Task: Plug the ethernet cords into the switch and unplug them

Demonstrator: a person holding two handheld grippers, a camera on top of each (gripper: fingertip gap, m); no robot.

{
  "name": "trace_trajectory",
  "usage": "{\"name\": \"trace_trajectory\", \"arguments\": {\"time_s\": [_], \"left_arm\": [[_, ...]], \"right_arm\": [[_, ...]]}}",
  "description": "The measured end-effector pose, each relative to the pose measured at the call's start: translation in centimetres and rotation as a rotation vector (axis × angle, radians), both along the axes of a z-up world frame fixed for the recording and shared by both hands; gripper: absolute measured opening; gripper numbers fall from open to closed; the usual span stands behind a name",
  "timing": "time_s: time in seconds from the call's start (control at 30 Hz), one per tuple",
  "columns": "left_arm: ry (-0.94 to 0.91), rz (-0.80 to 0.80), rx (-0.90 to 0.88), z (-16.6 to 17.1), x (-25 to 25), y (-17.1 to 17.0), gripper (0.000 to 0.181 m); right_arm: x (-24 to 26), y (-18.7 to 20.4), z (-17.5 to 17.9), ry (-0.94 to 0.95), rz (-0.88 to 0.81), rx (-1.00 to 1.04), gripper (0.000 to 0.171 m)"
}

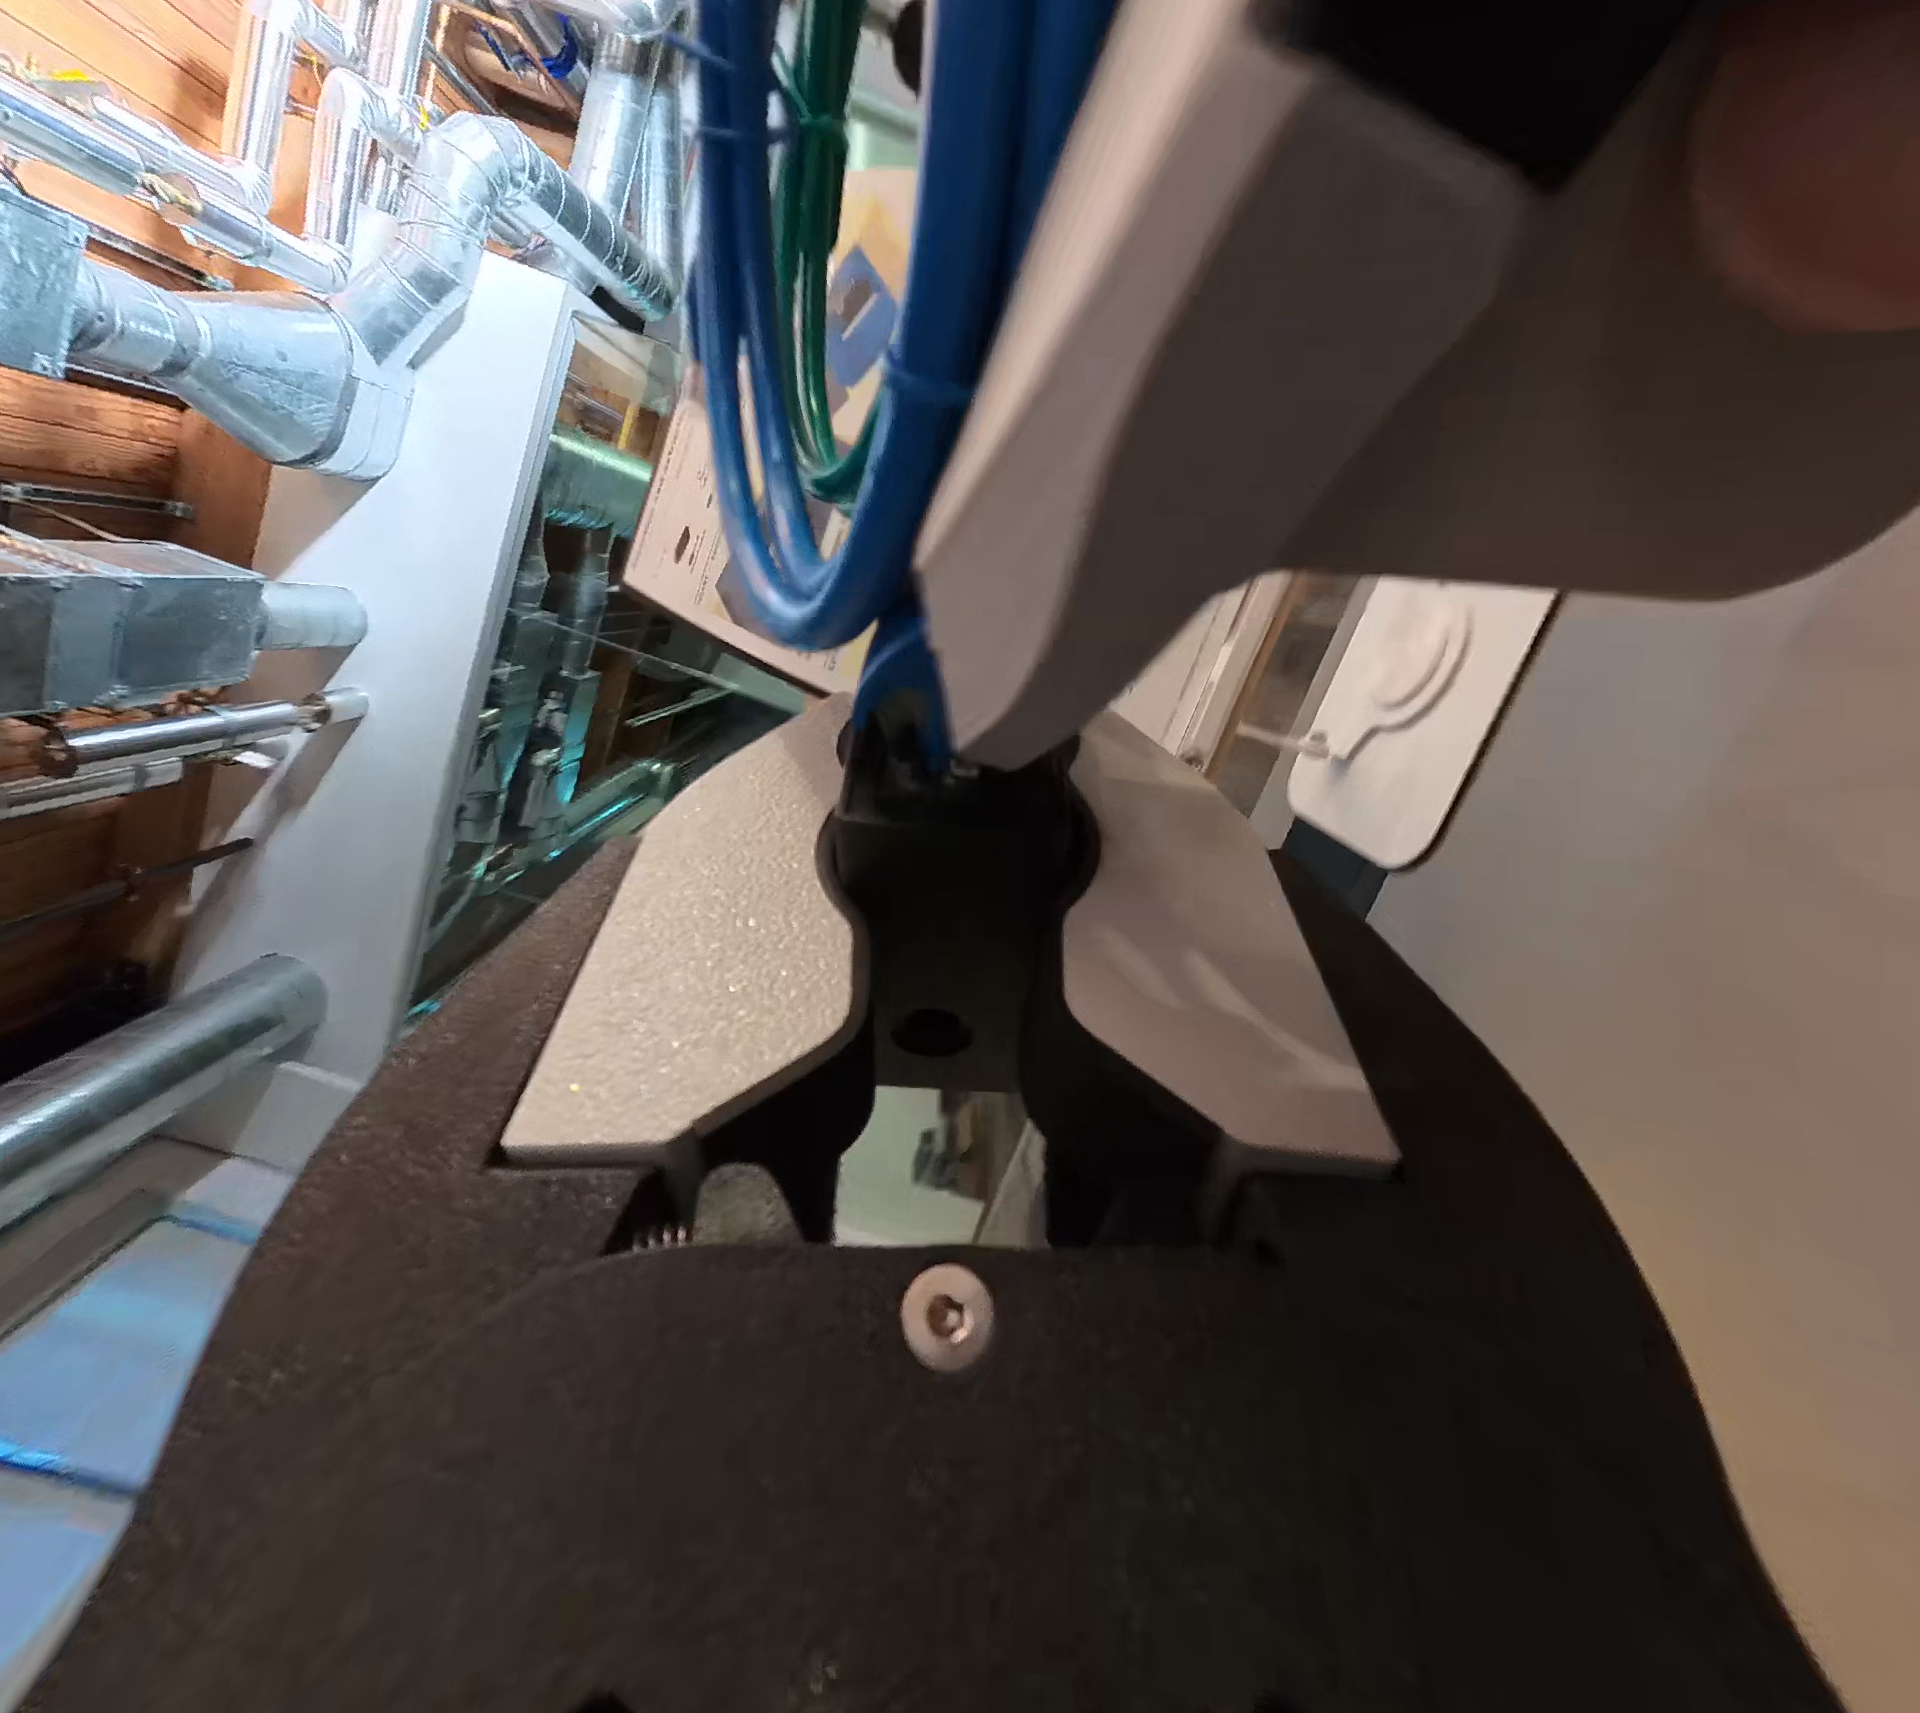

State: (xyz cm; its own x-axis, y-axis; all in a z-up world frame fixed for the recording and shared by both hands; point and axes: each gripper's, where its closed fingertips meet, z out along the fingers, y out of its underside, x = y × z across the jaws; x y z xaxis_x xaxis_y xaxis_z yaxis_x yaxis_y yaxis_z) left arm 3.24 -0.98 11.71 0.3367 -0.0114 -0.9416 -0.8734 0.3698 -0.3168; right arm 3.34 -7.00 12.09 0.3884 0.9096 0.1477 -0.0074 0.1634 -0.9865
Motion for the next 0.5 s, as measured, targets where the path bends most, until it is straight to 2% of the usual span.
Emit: {"name": "trace_trajectory", "arguments": {"time_s": [0.1,0.2,0.27,0.5], "left_arm": [[-0.028,-0.009,0.034,1.1,-0.5,-0.4,0.03],[-0.055,-0.001,0.056,1.8,-1.1,-0.6,0.03],[-0.06,-0.006,0.063,1.9,-1.1,-0.6,0.03],[-0.107,-0.008,0.052,2.2,-1.0,-0.8,0.03]], "right_arm": [[0.3,-0.5,0.0,-0.085,0.002,0.081,0.01],[1.3,-0.2,0.5,-0.138,-0.085,0.192,0.009],[2.0,-0.2,1.5,-0.087,-0.127,0.238,0.007],[2.8,0.5,2.6,0.064,-0.182,0.206,0.006]]}}
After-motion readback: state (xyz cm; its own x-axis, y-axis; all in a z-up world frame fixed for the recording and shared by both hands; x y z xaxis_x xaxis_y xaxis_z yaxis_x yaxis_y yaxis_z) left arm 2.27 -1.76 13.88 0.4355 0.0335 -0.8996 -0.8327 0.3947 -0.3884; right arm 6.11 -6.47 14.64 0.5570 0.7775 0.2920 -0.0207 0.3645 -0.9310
